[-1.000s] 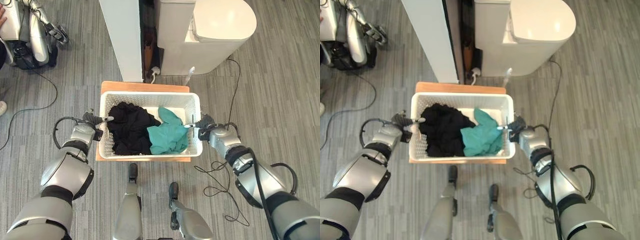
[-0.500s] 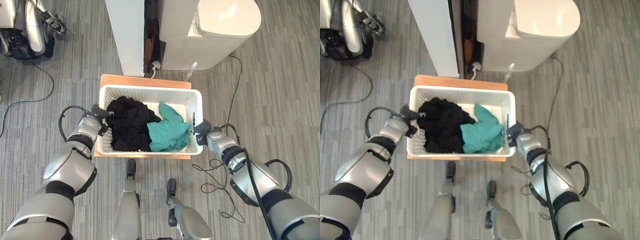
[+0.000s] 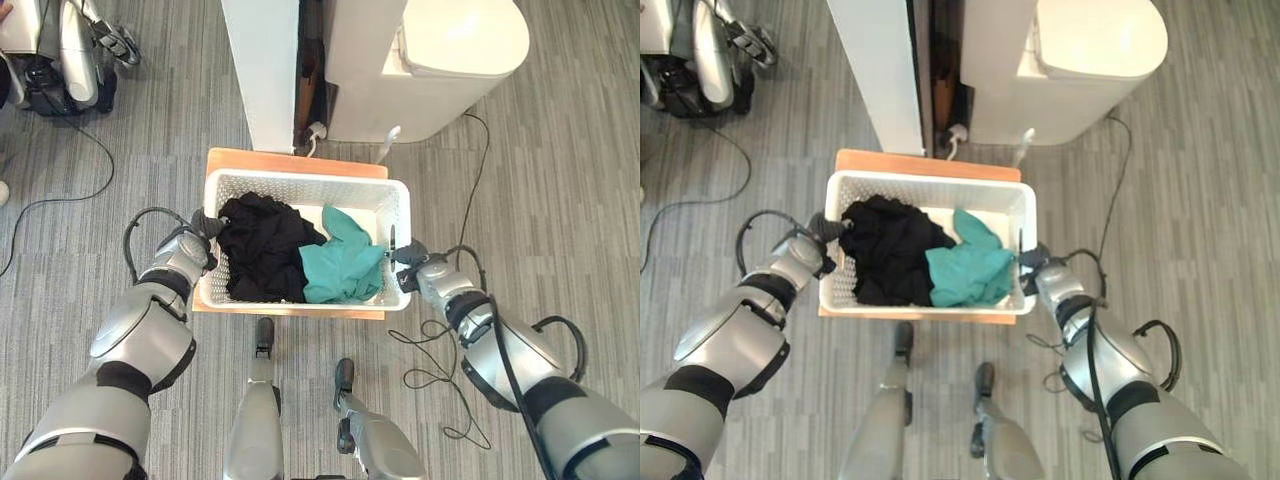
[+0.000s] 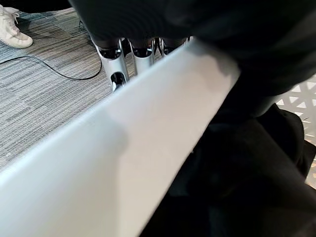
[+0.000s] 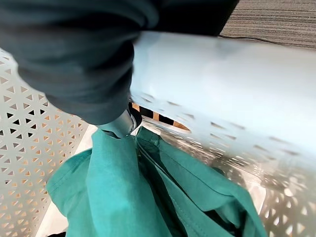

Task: Grab the laundry basket,head to the washer,open it,put in the laundry and shut it.

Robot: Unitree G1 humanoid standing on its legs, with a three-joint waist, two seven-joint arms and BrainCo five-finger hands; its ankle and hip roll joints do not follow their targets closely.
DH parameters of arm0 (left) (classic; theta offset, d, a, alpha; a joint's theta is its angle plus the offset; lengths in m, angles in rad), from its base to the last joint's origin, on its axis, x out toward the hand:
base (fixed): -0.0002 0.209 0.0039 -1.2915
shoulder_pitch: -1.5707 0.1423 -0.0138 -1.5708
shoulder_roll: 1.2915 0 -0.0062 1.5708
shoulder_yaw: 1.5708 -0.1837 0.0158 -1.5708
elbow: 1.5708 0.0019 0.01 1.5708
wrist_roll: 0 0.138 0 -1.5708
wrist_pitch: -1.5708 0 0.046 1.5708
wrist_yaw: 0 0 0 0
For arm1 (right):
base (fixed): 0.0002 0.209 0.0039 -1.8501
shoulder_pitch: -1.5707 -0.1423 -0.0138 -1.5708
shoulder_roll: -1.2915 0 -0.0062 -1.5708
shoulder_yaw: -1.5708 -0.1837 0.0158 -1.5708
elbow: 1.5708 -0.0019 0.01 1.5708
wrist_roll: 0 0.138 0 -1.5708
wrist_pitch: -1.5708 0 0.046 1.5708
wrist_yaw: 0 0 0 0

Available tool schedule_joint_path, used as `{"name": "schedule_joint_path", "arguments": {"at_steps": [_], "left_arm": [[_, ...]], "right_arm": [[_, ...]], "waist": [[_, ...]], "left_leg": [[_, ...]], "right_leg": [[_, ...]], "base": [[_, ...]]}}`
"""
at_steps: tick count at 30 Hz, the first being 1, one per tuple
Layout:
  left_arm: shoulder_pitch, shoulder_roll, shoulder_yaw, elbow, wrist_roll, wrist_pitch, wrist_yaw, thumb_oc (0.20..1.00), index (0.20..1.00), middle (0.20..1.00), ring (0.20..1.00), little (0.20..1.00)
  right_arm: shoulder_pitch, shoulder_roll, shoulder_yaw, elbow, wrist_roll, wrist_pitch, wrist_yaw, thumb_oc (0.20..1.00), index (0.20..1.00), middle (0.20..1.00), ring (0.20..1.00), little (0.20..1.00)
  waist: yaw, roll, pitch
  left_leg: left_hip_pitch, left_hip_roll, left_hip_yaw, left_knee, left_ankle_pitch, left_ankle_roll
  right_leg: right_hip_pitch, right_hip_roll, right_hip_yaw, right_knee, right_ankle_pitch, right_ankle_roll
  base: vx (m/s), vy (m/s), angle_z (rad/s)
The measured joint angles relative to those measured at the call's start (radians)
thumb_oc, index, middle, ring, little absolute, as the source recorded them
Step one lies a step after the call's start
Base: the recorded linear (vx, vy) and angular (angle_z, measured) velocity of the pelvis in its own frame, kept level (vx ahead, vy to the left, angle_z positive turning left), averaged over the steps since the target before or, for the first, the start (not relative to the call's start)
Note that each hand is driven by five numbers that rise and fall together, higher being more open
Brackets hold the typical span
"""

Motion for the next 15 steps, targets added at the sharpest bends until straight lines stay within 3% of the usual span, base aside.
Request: {"name": "schedule_joint_path", "arguments": {"at_steps": [11,15], "left_arm": [[0.091,-0.025,0.011,-0.035,0.001,-0.001,-0.009,0.2,0.2,0.2,0.2,0.2],[0.096,-0.036,0.01,-0.068,0.001,0.0,-0.012,0.2,0.2,0.2,0.2,0.2]], "right_arm": [[0.066,-0.025,-0.018,-0.017,-0.043,0.011,0.03,0.2,0.2,0.2,0.2,0.2],[0.091,-0.072,-0.039,-0.068,-0.057,0.025,0.042,0.2,0.2,0.2,0.2,0.2]], "waist": [[-0.014,0.019,-0.006],[-0.019,0.038,-0.012]], "left_leg": [[0.056,-0.013,0.012,0.0,-0.005,0.007],[0.086,-0.023,0.025,0.0,-0.014,0.019]], "right_leg": [[0.05,-0.025,0.006,0.0,-0.003,0.003],[0.076,-0.036,0.013,0.0,-0.003,0.005]], "base": [[0.02,0.011,-0.02],[0.08,0.04,-0.05]]}}
